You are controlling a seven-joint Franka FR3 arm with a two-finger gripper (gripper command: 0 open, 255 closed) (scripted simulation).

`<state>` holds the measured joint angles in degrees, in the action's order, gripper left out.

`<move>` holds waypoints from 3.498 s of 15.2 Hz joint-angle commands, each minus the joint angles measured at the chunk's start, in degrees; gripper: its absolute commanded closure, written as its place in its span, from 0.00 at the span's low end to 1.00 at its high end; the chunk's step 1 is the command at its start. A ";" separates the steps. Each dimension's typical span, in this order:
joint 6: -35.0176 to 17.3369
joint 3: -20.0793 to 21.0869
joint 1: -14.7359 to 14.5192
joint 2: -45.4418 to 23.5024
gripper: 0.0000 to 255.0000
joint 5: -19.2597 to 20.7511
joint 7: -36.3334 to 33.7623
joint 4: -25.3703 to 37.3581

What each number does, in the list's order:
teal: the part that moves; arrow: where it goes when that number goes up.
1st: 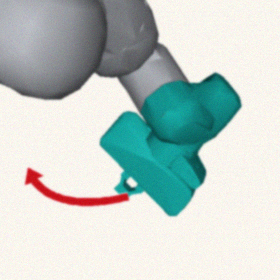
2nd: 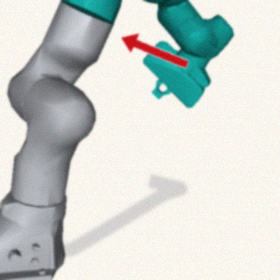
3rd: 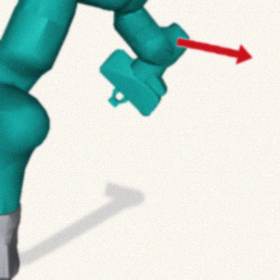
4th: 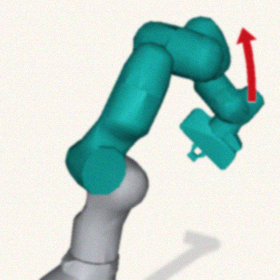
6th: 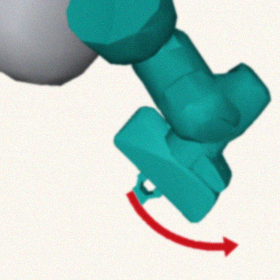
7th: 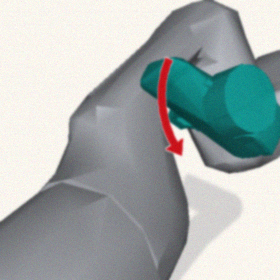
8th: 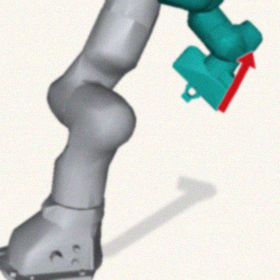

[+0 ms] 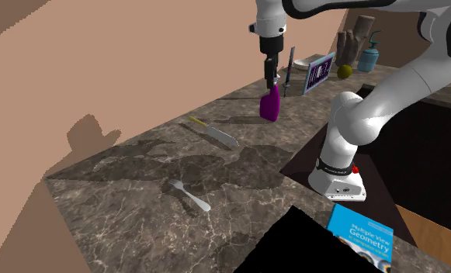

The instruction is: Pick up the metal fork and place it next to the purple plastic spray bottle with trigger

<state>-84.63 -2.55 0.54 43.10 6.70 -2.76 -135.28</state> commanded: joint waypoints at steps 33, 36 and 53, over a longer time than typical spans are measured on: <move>-35.69 22.88 -7.62 -50.47 0.00 -11.30 -46.97 16.90; -36.98 23.00 -9.13 -57.09 0.00 -9.47 -51.07 22.55; -42.36 22.72 -10.02 -60.46 1.00 -8.43 -52.04 20.49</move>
<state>-126.99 20.16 -9.47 -17.36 -1.73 -54.80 -114.79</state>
